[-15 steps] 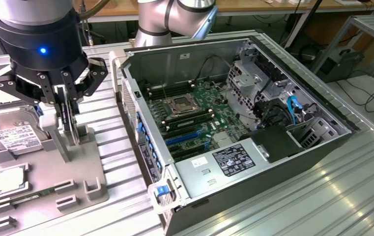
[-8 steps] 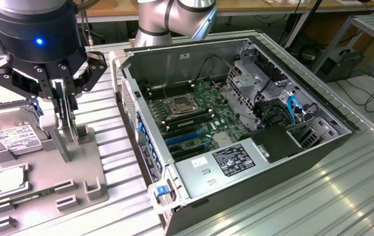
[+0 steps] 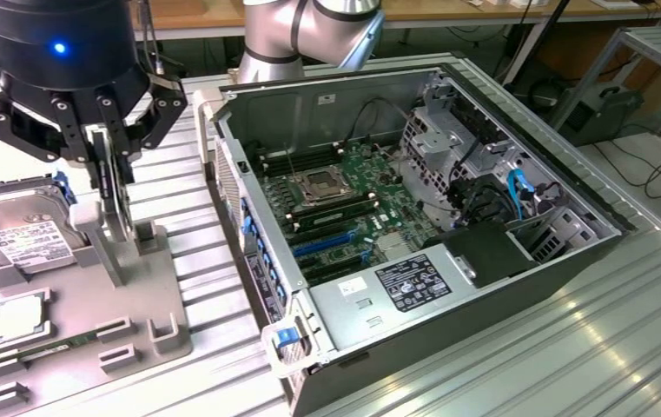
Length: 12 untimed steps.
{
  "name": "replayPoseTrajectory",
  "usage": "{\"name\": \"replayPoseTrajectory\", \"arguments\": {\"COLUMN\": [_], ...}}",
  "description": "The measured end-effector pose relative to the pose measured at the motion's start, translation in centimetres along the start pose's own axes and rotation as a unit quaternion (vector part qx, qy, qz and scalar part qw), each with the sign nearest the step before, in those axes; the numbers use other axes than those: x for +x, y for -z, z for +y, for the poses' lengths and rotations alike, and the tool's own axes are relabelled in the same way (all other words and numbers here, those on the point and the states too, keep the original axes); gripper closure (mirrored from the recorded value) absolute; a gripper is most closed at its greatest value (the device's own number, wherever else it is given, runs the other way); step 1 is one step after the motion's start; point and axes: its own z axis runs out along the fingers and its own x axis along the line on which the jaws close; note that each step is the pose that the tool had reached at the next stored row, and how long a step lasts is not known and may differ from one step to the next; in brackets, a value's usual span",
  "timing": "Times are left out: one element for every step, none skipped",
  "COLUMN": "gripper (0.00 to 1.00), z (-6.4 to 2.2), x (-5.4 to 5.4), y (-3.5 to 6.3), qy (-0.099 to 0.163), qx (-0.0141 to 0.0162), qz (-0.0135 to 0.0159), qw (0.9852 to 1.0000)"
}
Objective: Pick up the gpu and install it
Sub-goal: 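Pick up the gpu and move the gpu toward the slot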
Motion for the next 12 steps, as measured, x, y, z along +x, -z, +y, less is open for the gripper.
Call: {"name": "replayPoseTrajectory", "arguments": {"gripper": [0.73, 0.73, 0.73, 0.73, 0.73, 0.73, 0.73, 0.73, 0.73, 0.73, 0.73, 0.73], "z": [0.01, 0.02, 0.03, 0.04, 0.05, 0.06, 0.06, 0.08, 0.09, 0.1, 0.11, 0.12], "x": [0.0, 0.0, 0.0, 0.0, 0.0, 0.0, 0.0, 0.0, 0.0, 0.0, 0.0, 0.0], "y": [0.1, 0.2, 0.27, 0.36, 0.46, 0.54, 0.65, 0.76, 0.89, 1.02, 1.17, 1.3], "qy": [0.0, 0.0, 0.0, 0.0, 0.0, 0.0, 0.0, 0.0, 0.0, 0.0, 0.0, 0.0], "qx": [-0.0001, -0.0002, -0.0003, -0.0004, -0.0005, -0.0007, -0.0009, -0.001, -0.0011, -0.0011, -0.0013, -0.0014], "qz": [0.0, 0.0001, 0.0, 0.0, 0.0, 0.0, 0.0, 0.0001, 0.0001, 0.0001, 0.0, 0.0], "qw": [1.0, 1.0, 1.0, 1.0, 1.0, 1.0, 1.0, 1.0, 1.0, 1.0, 1.0, 1.0]}}
